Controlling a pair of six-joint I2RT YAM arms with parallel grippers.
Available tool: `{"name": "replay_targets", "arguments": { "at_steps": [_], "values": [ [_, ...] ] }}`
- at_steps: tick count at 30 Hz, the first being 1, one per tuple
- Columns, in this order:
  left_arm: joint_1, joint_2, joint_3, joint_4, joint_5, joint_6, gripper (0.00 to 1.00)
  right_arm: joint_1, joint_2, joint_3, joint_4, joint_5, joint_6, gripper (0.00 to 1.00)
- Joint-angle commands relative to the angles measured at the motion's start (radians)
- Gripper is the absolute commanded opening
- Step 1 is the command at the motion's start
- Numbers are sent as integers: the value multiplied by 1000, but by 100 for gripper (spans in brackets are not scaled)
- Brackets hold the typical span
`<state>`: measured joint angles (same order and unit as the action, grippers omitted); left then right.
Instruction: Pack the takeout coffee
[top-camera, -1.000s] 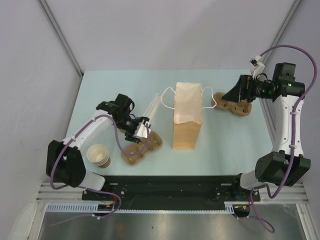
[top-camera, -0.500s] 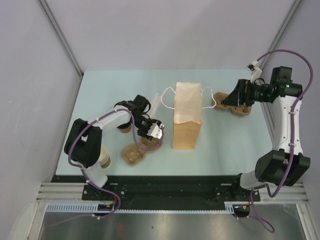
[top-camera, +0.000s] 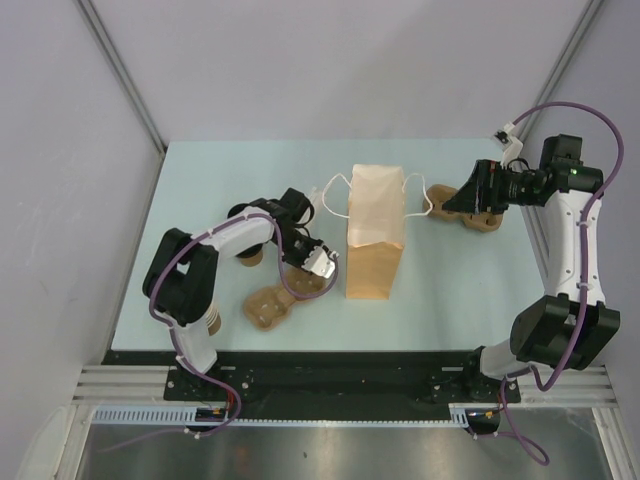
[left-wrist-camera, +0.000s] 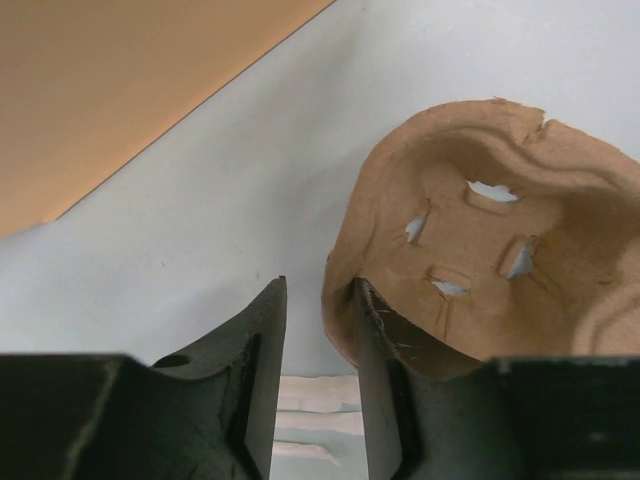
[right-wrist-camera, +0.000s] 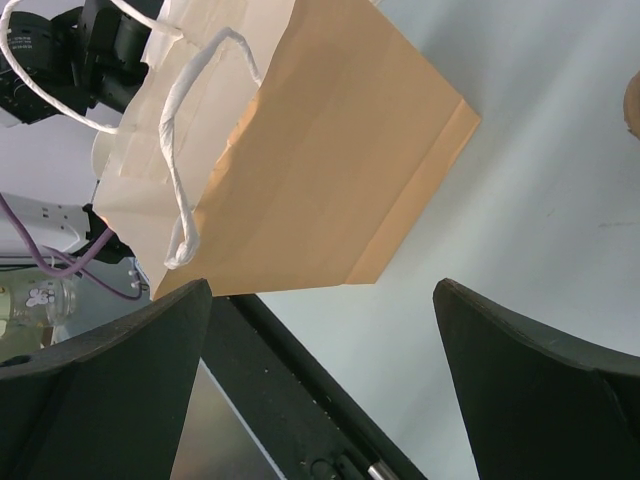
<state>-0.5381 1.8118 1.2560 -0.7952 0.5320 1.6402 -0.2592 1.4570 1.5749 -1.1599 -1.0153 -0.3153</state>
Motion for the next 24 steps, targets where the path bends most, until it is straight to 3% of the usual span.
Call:
{"name": "replay_targets", "arguments": {
  "at_steps": [1,10,12,16,19,24],
  "values": [
    [-10,6,43,-36,-17,18,35,-8,3,2,-4,-22,-4,100],
    [-19,11,48,-70,-43,18,16,-17,0,11,-4,-23,-10,99],
    [-20,3,36,-52,-40,6,17,-17,-1,23,-7,-14,-16,100],
    [-25,3,28,-35,-47,-16,29,-28,2,75,-11,1,-21,100],
    [-25,9,29,-29,-56,-22,29,-34,12,106,-18,6,-27,100],
    [-26,1,31,-45,-50,-31,13,-45,34,191,-18,37,-36,99]
  ]
}}
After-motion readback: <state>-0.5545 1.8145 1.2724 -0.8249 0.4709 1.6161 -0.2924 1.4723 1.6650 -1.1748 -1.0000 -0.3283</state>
